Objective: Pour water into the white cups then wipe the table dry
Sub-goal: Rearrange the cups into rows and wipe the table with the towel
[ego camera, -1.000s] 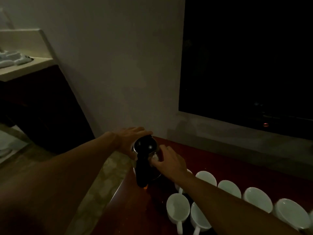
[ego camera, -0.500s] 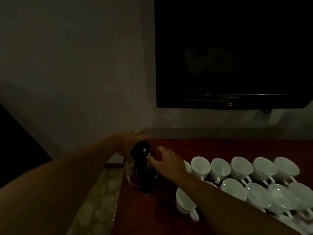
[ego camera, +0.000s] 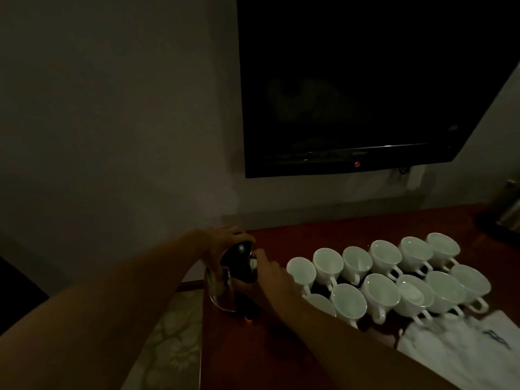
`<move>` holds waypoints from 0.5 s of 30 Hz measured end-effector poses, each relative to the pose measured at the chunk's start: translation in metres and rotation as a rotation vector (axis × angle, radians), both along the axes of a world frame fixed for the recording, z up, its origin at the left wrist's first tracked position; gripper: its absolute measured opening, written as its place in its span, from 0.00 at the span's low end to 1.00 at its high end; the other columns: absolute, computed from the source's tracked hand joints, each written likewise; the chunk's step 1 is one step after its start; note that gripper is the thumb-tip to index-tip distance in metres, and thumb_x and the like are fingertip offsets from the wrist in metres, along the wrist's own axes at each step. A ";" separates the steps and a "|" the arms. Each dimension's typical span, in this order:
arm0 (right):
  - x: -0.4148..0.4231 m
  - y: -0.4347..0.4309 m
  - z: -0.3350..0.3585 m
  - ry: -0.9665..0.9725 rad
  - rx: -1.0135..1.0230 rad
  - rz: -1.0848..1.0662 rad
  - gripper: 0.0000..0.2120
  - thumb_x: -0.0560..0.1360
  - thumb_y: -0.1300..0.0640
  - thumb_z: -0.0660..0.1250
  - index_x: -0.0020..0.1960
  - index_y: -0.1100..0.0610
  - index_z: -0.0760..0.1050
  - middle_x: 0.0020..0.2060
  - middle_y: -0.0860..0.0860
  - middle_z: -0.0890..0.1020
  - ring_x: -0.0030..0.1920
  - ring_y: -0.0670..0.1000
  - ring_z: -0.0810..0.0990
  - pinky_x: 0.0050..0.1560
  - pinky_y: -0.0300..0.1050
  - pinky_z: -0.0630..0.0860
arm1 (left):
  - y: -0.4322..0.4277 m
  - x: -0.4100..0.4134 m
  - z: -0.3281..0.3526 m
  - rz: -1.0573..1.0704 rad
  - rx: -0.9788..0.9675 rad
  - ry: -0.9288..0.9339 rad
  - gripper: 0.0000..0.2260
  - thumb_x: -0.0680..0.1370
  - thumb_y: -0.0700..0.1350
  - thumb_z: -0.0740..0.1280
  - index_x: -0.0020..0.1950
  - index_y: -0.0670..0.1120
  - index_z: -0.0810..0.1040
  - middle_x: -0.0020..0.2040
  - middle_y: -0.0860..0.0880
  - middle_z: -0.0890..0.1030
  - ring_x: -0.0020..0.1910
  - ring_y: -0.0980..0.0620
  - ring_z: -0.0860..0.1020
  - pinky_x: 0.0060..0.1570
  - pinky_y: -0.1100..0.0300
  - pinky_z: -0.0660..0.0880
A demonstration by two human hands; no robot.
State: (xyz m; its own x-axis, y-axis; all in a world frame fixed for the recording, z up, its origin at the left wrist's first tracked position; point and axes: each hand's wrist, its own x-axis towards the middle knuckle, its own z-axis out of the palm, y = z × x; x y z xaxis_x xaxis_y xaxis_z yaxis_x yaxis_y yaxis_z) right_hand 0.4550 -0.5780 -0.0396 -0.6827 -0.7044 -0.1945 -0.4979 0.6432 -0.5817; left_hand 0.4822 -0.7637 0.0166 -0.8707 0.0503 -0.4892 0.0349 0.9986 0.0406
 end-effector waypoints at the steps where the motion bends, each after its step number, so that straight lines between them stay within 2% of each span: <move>1: 0.000 -0.003 0.001 0.001 0.007 -0.013 0.39 0.69 0.31 0.68 0.70 0.50 0.59 0.60 0.55 0.78 0.58 0.59 0.79 0.55 0.56 0.77 | -0.001 0.000 -0.002 0.000 0.000 0.002 0.51 0.66 0.56 0.81 0.79 0.59 0.51 0.75 0.50 0.58 0.75 0.43 0.59 0.70 0.41 0.65; 4: -0.002 -0.012 0.002 0.001 0.034 -0.032 0.39 0.70 0.34 0.70 0.71 0.52 0.58 0.59 0.56 0.77 0.58 0.60 0.79 0.54 0.55 0.76 | -0.003 0.000 -0.007 0.009 0.012 0.023 0.52 0.65 0.57 0.81 0.79 0.58 0.51 0.75 0.50 0.58 0.74 0.43 0.58 0.70 0.40 0.66; 9: -0.001 -0.017 -0.008 0.011 0.049 -0.046 0.26 0.80 0.48 0.65 0.71 0.53 0.56 0.61 0.59 0.78 0.59 0.62 0.79 0.58 0.59 0.77 | -0.005 -0.006 -0.011 0.010 0.091 0.023 0.52 0.65 0.54 0.83 0.79 0.53 0.53 0.74 0.49 0.59 0.73 0.43 0.61 0.70 0.42 0.66; 12: 0.002 -0.019 -0.012 -0.025 0.019 -0.041 0.29 0.80 0.49 0.65 0.74 0.54 0.55 0.63 0.60 0.76 0.61 0.63 0.78 0.60 0.59 0.76 | -0.005 -0.010 -0.014 -0.006 0.083 0.041 0.52 0.64 0.54 0.83 0.79 0.52 0.53 0.74 0.49 0.60 0.72 0.44 0.62 0.69 0.43 0.67; 15: 0.000 -0.018 -0.012 0.010 0.053 -0.027 0.27 0.82 0.51 0.63 0.75 0.53 0.54 0.64 0.60 0.76 0.63 0.63 0.77 0.61 0.58 0.75 | -0.008 -0.011 -0.019 0.000 0.095 0.060 0.51 0.64 0.54 0.83 0.78 0.52 0.55 0.72 0.50 0.62 0.70 0.45 0.64 0.68 0.45 0.69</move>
State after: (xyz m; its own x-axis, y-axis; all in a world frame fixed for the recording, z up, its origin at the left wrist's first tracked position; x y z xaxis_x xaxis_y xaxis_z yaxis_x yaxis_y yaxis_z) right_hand 0.4546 -0.5962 -0.0517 -0.7030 -0.6748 -0.2245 -0.4858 0.6862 -0.5413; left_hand 0.4708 -0.7721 -0.0020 -0.8982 0.0936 -0.4295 0.0397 0.9904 0.1327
